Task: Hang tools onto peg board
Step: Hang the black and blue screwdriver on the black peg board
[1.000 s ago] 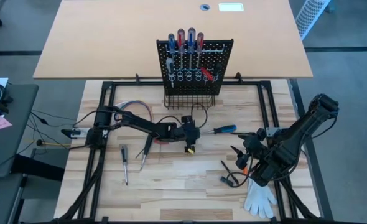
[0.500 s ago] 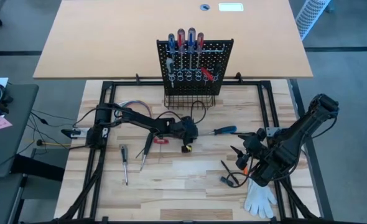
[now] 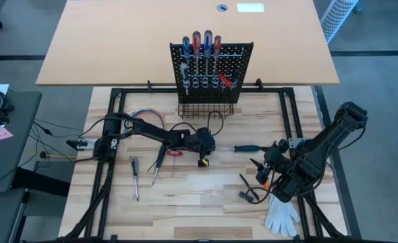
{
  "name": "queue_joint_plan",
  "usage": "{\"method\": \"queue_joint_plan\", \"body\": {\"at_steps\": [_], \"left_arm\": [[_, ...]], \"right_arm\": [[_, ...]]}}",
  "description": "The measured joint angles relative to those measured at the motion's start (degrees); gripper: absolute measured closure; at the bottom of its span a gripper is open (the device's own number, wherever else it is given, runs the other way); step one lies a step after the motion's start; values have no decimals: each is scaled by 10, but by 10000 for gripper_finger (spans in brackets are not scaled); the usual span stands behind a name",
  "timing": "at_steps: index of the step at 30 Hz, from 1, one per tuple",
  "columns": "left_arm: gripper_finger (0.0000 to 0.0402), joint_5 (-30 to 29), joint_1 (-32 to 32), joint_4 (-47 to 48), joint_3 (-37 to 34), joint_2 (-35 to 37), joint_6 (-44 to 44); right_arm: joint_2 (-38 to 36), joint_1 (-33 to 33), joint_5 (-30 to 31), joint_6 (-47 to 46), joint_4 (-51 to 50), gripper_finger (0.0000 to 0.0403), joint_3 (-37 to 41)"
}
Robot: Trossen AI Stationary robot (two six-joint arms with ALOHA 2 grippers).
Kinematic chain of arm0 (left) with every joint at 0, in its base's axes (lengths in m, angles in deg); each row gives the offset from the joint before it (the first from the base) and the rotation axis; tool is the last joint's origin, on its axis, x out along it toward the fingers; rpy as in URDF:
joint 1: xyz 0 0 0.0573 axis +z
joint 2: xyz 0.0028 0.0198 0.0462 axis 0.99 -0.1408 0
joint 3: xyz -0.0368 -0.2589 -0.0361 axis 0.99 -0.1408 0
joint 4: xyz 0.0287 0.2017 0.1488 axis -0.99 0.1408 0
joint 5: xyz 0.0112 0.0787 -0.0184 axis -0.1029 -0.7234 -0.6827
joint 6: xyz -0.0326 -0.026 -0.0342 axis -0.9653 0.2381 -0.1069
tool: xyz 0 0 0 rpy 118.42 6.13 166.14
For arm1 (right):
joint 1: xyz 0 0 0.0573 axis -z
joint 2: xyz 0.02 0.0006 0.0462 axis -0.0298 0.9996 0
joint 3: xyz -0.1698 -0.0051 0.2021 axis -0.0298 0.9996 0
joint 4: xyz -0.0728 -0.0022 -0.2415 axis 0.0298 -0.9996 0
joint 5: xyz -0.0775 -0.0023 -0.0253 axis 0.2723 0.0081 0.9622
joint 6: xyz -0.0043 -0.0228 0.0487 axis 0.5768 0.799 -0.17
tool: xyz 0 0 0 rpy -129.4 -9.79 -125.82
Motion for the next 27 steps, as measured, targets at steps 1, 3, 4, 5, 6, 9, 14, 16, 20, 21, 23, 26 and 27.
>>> {"method": "queue_joint_plan", "body": {"at_steps": [1,3,4,5,6,9,14,16,20,21,23,26,27], "left_arm": [[399,-8,-1,2,-1,2,0],[399,-16,-1,-22,-22,15,-2],[399,-15,-1,-53,-42,27,-7],[400,-15,1,-85,-64,40,-15],[400,-12,2,-123,-91,56,-18],[400,3,4,-246,-178,110,-20],[401,18,-2,-468,-284,171,-54],[401,18,-8,-530,-302,180,-61],[401,19,-18,-638,-305,183,-63],[401,20,-19,-666,-302,183,-60],[401,20,-19,-710,-288,183,-55],[401,28,-18,-714,-256,184,-35],[401,36,-18,-711,-244,183,-29]], "right_arm": [[0,-4,1,0,0,127,0],[0,-20,15,-5,-1,127,0],[0,-33,29,-10,-1,127,0],[0,-45,45,-16,-3,127,0],[0,-59,62,-21,-5,127,0],[0,-102,113,-46,-16,127,0],[0,-157,209,-54,-12,127,0],[0,-166,235,-55,-11,127,0],[0,-165,254,-56,-10,127,0],[0,-162,256,-56,-10,127,0],[0,-148,256,-56,-10,127,0],[0,-118,255,-56,-10,127,0],[0,-106,255,-53,-10,127,0]]}}
